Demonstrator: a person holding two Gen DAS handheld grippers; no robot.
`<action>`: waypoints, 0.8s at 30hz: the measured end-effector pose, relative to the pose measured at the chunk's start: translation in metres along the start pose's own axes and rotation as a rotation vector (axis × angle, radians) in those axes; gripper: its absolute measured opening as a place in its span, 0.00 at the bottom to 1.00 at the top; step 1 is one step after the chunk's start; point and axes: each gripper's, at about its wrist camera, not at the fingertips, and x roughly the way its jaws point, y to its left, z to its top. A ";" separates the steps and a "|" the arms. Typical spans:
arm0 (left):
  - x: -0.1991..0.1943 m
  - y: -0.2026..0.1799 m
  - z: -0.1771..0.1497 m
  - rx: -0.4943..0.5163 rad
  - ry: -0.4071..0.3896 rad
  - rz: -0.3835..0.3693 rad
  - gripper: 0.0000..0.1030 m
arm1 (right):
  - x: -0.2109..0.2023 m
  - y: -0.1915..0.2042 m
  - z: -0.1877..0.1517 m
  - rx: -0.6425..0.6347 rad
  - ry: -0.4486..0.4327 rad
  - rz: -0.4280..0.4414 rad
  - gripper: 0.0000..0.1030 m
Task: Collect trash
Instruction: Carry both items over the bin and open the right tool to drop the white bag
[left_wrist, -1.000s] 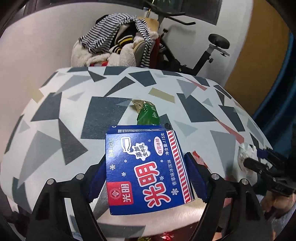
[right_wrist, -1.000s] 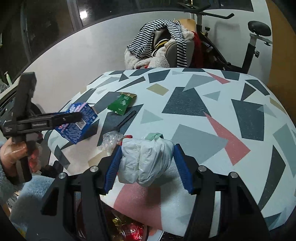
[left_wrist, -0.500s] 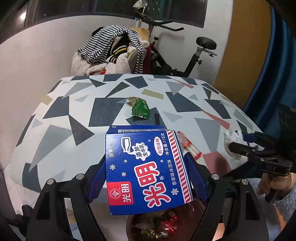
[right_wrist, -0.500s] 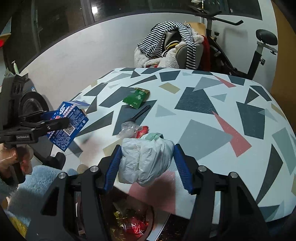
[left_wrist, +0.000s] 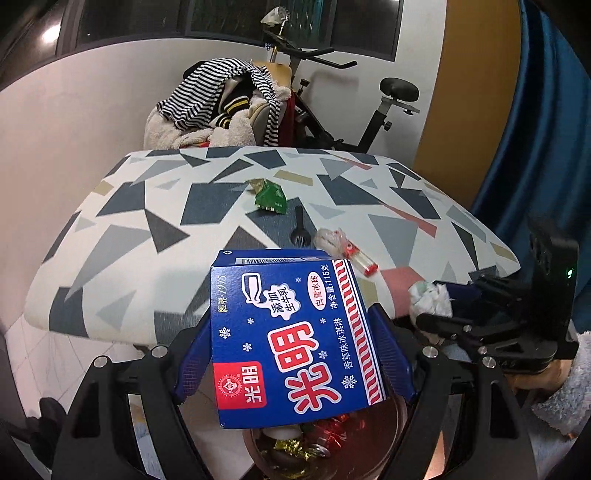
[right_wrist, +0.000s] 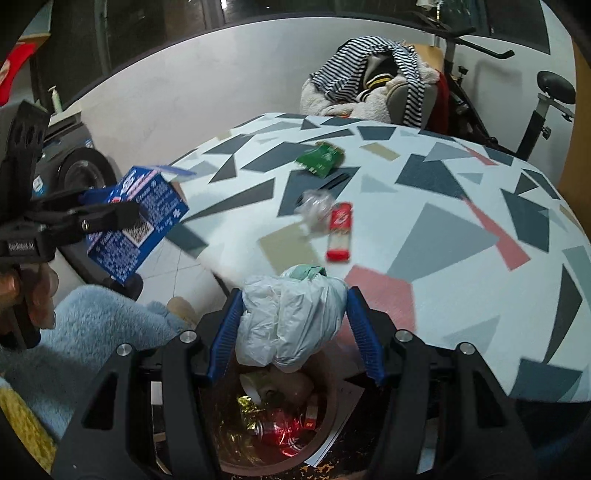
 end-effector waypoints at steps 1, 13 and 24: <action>-0.001 0.000 -0.004 0.000 0.000 0.000 0.75 | 0.002 0.002 -0.004 0.001 0.007 0.004 0.57; -0.002 0.013 -0.042 -0.058 -0.002 0.032 0.75 | 0.041 0.017 -0.049 0.057 0.083 -0.010 0.57; 0.009 0.022 -0.061 -0.098 0.019 0.048 0.76 | 0.085 0.030 -0.061 -0.014 0.205 0.000 0.57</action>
